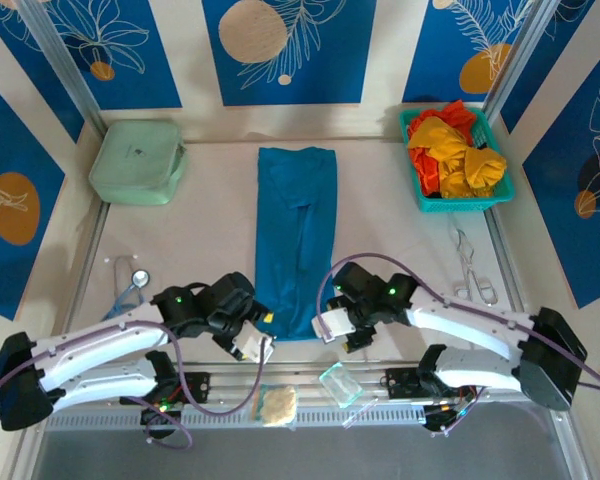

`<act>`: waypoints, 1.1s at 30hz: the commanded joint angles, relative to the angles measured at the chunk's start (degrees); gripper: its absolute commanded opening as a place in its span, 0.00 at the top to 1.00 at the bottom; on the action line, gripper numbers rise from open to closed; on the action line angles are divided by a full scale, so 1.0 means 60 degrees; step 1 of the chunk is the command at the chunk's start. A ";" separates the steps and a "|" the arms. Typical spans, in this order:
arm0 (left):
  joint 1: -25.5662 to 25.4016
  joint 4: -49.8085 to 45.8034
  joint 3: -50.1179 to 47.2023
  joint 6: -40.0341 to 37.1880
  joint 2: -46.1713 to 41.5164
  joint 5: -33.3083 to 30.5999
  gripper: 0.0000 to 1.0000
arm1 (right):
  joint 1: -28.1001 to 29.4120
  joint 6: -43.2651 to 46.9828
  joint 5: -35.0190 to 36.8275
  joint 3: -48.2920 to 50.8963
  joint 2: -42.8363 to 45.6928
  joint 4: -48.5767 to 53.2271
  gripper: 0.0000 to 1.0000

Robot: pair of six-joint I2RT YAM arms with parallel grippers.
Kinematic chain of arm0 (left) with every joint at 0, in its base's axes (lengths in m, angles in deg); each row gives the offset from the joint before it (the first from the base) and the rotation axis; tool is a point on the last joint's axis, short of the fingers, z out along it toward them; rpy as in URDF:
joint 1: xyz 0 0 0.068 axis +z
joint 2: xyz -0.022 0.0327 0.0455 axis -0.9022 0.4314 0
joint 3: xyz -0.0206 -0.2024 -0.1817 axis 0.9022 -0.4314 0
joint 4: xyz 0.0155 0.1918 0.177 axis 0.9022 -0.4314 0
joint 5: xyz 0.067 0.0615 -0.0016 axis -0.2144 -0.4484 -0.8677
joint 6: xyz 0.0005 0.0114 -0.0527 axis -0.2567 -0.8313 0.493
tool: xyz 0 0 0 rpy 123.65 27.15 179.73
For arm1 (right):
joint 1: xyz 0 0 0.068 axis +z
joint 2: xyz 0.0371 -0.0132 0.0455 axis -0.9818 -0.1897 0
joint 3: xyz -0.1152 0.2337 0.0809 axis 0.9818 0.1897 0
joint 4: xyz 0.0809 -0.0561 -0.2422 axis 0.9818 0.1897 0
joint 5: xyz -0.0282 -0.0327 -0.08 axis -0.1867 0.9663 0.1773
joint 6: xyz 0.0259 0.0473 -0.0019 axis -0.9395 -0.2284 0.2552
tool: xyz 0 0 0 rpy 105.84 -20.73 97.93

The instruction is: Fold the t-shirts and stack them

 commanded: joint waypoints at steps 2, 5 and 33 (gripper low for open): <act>-0.0072 0.0523 -0.0226 -0.0199 0.0740 0.0777 0.30 | 0.0181 0.0524 0.0122 -0.0269 -0.0800 -0.0516 0.26; -0.0072 0.0511 -0.0319 -0.0342 0.1169 0.0852 0.34 | 0.0243 0.0681 0.0258 -0.0337 -0.1343 -0.0588 0.29; 0.1418 0.2072 -0.0139 -0.0839 0.3773 -0.0380 0.39 | 0.0374 0.0428 0.0376 -0.0340 -0.2953 -0.1352 0.46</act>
